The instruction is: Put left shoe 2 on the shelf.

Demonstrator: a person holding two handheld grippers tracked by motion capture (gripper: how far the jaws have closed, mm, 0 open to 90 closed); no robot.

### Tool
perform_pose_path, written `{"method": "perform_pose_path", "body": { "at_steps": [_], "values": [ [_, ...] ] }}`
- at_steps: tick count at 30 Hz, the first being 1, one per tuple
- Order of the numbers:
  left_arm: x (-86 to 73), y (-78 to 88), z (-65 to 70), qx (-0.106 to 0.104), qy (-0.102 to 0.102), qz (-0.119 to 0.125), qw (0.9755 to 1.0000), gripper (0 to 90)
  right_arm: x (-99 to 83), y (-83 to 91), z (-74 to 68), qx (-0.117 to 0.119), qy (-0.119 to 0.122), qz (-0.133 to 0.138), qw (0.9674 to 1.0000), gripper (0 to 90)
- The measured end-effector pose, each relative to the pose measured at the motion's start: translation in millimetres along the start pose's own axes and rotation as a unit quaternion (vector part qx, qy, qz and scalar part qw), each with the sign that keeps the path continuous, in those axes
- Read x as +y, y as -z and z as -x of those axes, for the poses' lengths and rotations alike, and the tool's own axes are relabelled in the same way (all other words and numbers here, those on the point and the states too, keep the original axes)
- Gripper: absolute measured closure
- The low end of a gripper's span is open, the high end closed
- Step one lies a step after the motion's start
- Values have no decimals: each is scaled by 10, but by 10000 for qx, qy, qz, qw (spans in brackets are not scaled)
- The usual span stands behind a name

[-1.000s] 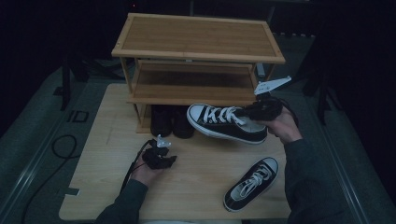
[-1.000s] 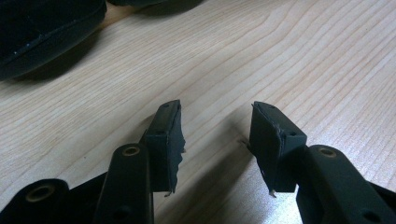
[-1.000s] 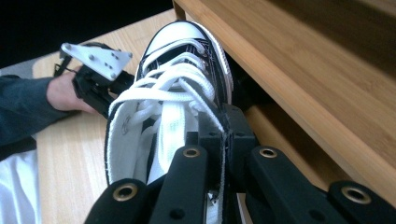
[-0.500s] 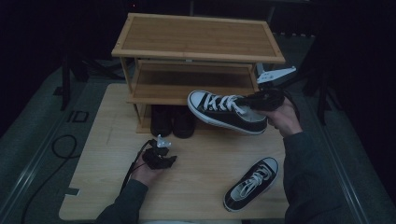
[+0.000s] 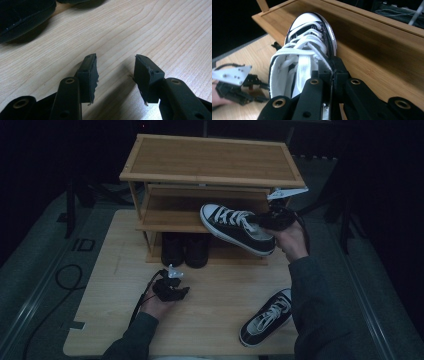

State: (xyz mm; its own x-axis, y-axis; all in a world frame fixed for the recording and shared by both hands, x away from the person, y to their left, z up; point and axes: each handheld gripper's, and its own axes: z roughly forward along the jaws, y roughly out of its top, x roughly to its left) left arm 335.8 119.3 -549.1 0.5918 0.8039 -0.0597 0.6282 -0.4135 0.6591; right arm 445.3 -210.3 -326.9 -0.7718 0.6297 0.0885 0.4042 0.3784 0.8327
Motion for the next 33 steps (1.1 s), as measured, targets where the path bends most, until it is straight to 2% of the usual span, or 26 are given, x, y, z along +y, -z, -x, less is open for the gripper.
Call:
{"method": "perform_pose_path", "body": {
  "at_steps": [5, 7, 12, 14, 20, 21, 25, 33],
  "values": [
    [0, -1, 3, 16, -10, -1, 10000, 537, 3, -100, 27, -170, -233, 106, 9995, 883],
    [0, 2, 1, 20, -48, -29, 10000, 537, -6, -129, 49, -147, -367, 146, 9991, 883],
    [2, -1, 14, 85, -60, -34, 9999, 538, -17, -164, 51, -312, -628, 98, 9975, 883],
    [9, 0, 28, 147, -121, -84, 9998, 544, -22, -173, 54, -302, -848, 118, 9959, 883],
    [20, 1, 37, 209, -61, -117, 9997, 566, -26, -215, 84, -399, -1120, 37, 9929, 871],
    [23, 0, 44, 210, -74, -130, 9997, 569, -27, -213, 89, -369, -1127, 40, 9929, 860],
    [45, 2, 91, 227, -162, -209, 9994, 579, -8, -212, 42, -515, -869, -24, 9949, 785],
    [161, 43, 253, 90, -355, -70, 9993, 585, 3, -115, 8, -670, -592, 60, 9960, 727]
  ]
}}
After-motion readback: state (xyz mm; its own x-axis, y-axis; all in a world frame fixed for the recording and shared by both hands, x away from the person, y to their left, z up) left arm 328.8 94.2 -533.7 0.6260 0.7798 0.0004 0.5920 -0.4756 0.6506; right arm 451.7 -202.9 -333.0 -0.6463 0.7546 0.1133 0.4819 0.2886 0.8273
